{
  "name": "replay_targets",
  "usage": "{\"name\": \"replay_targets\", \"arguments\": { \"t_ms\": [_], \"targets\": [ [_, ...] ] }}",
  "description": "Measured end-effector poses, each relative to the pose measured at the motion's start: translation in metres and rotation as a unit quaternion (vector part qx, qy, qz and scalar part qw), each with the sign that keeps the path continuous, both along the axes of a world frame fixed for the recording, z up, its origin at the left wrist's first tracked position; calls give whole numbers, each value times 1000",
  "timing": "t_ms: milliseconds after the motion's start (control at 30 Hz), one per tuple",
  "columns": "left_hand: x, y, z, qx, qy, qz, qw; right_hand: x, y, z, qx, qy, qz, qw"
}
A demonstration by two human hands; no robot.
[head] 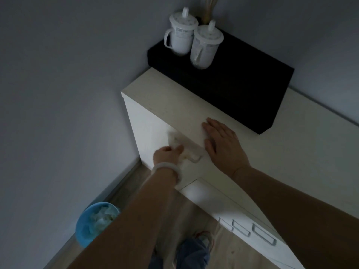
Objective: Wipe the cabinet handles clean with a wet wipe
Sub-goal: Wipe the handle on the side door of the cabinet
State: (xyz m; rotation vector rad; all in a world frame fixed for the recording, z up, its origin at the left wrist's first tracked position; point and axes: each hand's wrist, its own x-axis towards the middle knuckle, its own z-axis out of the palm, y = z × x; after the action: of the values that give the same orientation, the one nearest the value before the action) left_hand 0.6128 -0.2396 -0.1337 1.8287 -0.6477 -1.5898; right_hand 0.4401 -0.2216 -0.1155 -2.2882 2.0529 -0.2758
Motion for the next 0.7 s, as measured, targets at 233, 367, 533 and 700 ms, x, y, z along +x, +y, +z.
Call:
{"name": "replay_targets", "arguments": {
  "t_ms": [233,367,533,700],
  "targets": [
    [-10,6,-3,-45,-24,36,998,0,0,0,9,-3,-4,1000],
    [0,1,-5,-49,-23,6,999,0,1,1,7,-2,-5,1000],
    [26,-20,-8,-70,-72,32,994,1,1,0,-5,-8,0,1000],
    [9,11,-11,-21,-46,1,999,2,2,2,-4,2,-1,1000]
  ]
}}
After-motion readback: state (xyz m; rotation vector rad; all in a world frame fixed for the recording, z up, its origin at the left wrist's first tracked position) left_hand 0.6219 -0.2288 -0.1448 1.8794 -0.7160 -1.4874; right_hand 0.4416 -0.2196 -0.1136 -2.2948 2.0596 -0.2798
